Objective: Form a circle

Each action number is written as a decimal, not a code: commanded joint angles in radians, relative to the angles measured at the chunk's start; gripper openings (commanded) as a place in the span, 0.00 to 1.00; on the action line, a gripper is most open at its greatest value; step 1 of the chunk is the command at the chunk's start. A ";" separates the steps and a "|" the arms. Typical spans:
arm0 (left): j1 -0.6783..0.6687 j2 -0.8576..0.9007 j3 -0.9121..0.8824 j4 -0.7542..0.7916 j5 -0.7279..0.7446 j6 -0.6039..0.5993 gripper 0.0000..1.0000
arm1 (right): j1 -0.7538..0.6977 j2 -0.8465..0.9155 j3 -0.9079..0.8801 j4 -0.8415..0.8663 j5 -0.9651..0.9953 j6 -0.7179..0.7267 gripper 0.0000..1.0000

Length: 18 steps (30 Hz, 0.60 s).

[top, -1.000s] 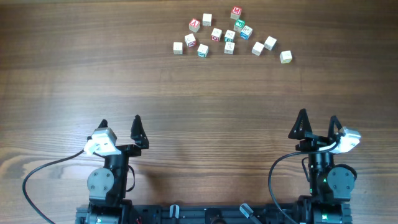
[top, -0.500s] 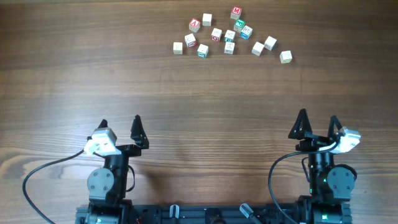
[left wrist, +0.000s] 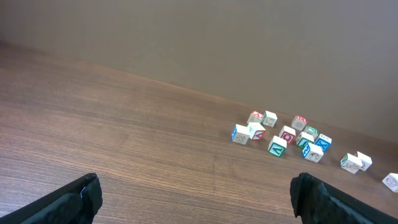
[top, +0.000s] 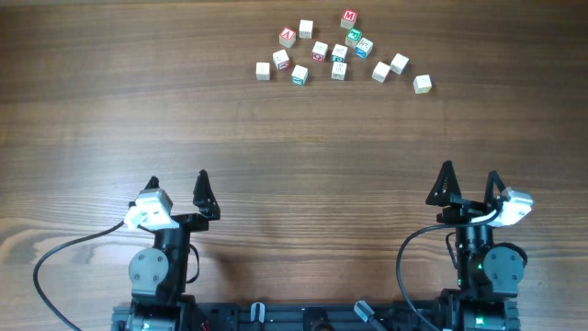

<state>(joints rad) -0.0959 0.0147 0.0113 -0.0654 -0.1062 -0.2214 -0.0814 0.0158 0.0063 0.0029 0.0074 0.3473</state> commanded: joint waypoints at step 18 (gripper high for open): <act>0.009 -0.008 -0.004 0.034 0.082 -0.010 1.00 | 0.002 -0.002 -0.001 0.003 -0.007 0.000 1.00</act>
<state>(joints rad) -0.0959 0.0147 0.0109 -0.0509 -0.0895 -0.2230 -0.0814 0.0158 0.0063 0.0029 0.0074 0.3473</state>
